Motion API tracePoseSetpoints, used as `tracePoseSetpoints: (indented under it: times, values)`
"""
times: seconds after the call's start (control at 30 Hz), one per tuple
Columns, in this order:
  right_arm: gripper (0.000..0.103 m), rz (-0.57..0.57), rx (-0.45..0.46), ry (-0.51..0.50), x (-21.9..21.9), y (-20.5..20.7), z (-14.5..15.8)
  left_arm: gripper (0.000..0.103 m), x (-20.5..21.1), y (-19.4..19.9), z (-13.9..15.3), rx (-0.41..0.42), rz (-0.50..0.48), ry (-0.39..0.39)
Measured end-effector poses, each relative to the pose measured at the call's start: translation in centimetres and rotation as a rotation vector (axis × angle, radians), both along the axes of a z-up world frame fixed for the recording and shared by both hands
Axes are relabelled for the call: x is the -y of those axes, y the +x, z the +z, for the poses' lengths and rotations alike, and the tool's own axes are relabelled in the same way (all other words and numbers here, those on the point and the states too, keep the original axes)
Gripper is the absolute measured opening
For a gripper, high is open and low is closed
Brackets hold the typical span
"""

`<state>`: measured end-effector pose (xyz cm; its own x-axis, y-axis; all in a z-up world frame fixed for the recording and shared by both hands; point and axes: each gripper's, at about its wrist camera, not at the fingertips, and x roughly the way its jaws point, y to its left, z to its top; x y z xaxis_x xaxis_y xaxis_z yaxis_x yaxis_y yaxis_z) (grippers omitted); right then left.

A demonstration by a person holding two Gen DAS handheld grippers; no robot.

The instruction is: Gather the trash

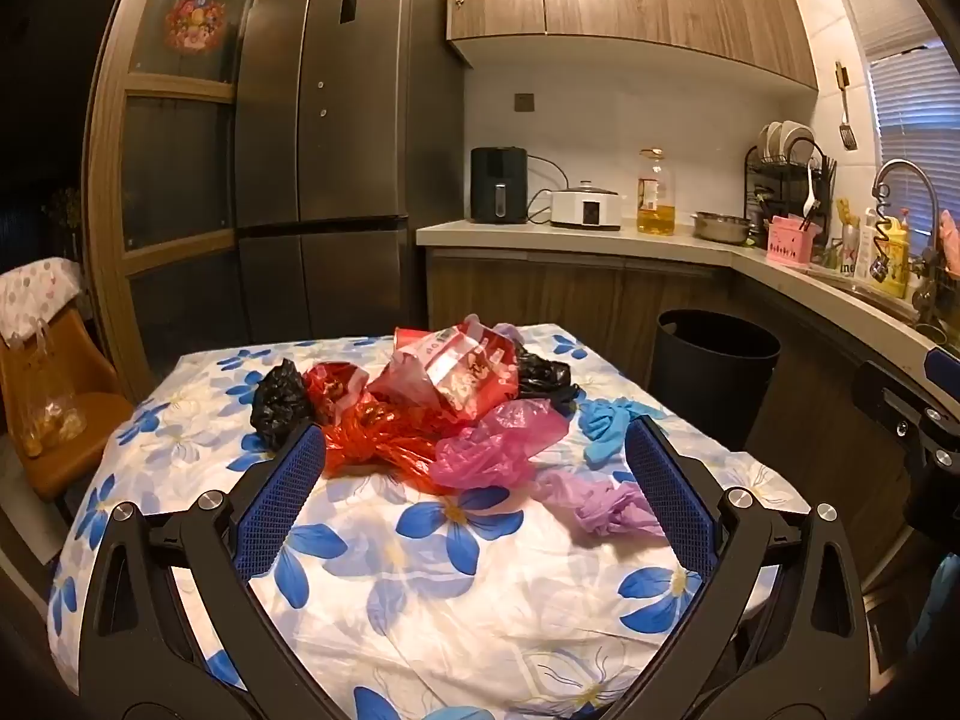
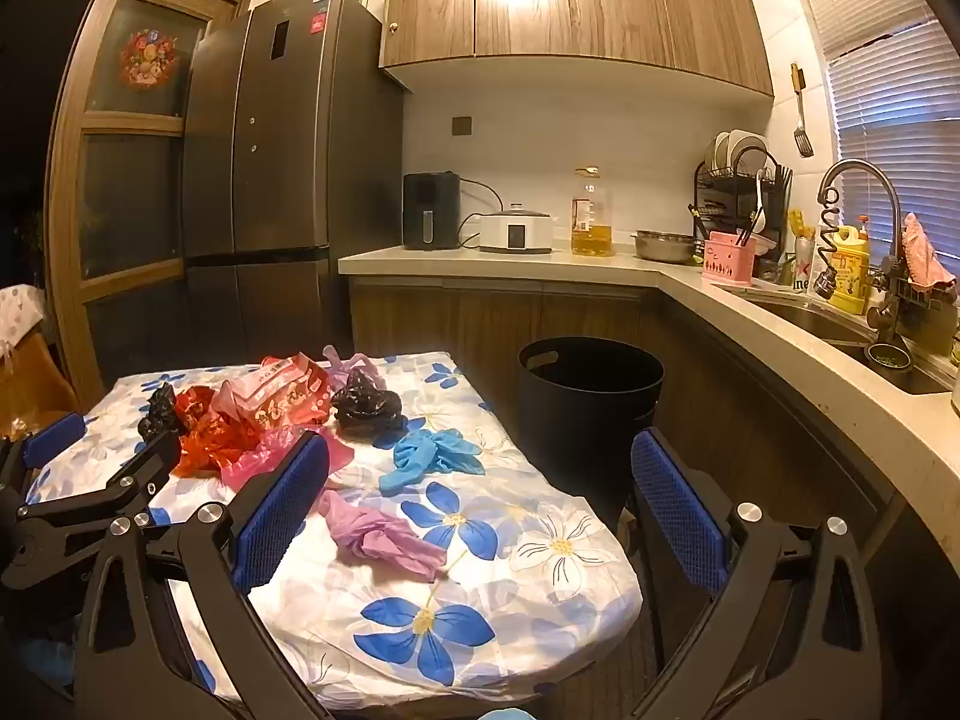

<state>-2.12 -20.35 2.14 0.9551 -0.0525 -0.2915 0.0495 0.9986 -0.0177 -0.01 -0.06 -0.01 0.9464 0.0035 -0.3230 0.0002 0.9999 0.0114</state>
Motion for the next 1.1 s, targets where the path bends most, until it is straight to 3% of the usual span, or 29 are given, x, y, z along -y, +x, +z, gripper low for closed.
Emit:
tracePoseSetpoints:
  times: [1.1]
  values:
    - [0.098,-0.001,0.006,-0.003,-0.23,-0.24,0.10,0.098,-0.38,-0.22,-0.06,0.004,-0.001,-0.014]
